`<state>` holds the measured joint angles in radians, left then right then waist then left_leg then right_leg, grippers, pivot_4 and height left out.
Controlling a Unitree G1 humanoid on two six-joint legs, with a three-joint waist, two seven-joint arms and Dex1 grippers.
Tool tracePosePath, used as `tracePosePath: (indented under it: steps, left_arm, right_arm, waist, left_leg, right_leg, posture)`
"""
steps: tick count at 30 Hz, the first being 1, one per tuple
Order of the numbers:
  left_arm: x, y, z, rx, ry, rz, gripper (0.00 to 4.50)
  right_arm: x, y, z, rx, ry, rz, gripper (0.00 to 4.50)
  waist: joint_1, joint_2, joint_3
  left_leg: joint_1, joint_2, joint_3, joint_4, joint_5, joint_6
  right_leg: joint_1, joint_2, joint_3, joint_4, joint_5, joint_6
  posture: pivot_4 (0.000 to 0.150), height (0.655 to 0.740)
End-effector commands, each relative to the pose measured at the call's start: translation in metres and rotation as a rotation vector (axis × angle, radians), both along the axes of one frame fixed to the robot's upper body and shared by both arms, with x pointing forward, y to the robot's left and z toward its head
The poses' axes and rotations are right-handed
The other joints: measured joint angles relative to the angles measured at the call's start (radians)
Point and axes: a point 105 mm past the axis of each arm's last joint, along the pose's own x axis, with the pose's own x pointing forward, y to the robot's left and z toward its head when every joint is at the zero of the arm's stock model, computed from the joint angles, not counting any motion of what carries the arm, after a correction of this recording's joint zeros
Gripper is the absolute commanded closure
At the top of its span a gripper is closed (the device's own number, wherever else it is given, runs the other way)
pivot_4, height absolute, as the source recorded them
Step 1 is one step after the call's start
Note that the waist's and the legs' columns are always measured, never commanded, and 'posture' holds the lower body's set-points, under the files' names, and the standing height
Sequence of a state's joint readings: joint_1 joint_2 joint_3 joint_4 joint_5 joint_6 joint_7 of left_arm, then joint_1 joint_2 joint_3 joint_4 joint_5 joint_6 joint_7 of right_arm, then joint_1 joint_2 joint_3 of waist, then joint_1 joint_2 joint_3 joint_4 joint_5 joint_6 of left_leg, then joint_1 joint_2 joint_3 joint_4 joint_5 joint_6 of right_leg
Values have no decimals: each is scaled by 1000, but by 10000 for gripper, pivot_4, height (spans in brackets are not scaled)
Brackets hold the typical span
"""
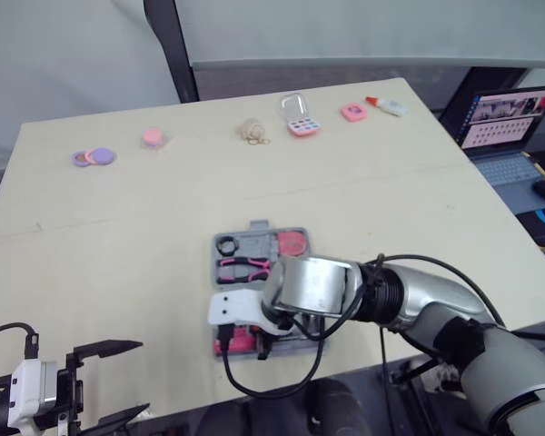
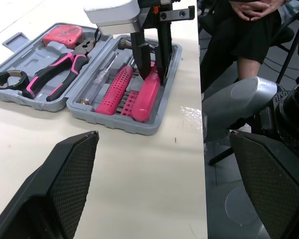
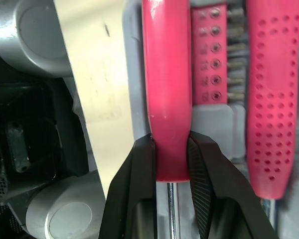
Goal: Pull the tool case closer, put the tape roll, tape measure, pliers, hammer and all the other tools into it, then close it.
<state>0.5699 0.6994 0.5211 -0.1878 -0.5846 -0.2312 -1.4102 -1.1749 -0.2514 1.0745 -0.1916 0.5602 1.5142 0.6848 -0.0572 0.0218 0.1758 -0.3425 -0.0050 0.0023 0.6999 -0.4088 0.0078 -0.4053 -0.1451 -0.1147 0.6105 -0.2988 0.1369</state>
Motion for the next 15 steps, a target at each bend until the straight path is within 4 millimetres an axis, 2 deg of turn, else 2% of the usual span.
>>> tracePosePath:
  steps: [1, 15]
  left_arm:
    - [-4, -3, 0, 2, 0, -7, 0]
    - [-3, -9, -3, -8, 0, -3, 0]
  right_arm:
    - [-5, 3, 2, -7, 6, 33, 41440]
    - [-5, 5, 1, -41, -12, 35, 41440]
  waist:
    - [0, 0, 0]
    - [-1, 0, 0]
  left_leg:
    - [0, 0, 0, 0, 0, 0]
    - [0, 0, 1, 0, 0, 0]
  right_leg:
    - [0, 0, 0, 0, 0, 0]
    - [-1, -1, -2, 1, 0, -1]
  posture:
    - [1500, 7400]
    - [1500, 7400]
